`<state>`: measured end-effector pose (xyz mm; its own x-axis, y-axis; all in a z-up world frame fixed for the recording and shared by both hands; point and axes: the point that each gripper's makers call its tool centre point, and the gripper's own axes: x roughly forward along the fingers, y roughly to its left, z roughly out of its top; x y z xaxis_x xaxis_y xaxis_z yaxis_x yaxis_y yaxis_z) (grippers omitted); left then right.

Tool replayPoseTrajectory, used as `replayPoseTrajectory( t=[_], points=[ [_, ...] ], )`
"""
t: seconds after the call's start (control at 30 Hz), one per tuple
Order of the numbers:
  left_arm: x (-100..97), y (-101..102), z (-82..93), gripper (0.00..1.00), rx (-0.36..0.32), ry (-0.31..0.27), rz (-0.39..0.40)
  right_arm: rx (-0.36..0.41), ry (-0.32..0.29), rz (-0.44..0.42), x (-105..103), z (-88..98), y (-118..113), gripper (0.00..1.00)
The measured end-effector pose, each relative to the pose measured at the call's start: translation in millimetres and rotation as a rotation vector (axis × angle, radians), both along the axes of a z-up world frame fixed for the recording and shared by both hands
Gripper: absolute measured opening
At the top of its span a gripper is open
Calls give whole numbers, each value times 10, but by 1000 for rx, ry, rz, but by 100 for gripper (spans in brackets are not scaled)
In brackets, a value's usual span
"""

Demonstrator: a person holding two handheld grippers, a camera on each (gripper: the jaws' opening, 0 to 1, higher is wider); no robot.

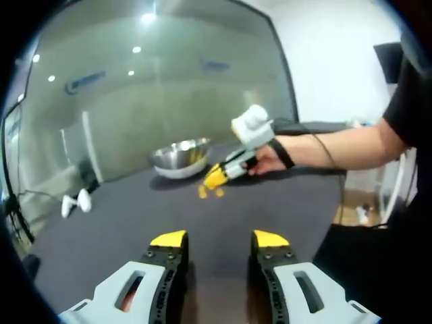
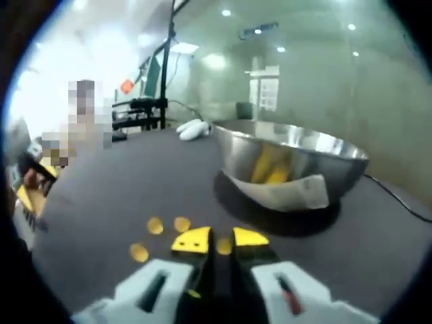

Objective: Pick up the QQ candy scattered on the table and place it into the stainless steel bowl on the table

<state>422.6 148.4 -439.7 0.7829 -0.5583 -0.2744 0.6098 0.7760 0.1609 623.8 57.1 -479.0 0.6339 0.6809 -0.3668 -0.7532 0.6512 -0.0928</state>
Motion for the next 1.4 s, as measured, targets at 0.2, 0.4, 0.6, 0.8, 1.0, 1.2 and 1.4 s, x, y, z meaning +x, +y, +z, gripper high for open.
replayPoseTrajectory(
  t=[0.2, 0.4, 0.6, 0.8, 1.0, 1.2, 1.4],
  points=[
    [24, 16, -17, 39, -1, 5, 10, 14, 5, -3, -20, 4, -1, 9],
    [59, 55, -41, 39, -3, 7, 4, 19, 5, -14, -12, 24, -27, 9],
    [100, 166, -47, 39, -7, 5, 11, 76, -33, -39, -62, 271, -122, 9],
    [112, 176, -53, 39, -6, 5, 8, 114, -79, -47, -121, 553, -216, 9],
    [91, 93, -38, 39, -9, 0, 2, 107, -125, -46, -216, 688, -280, 9],
    [110, 107, -46, 39, -1, -4, -7, 81, -171, -40, -250, 788, -306, 9],
    [63, 10, -39, 39, 4, -6, -18, 110, -187, -49, -174, 957, -259, 9]
  ],
)
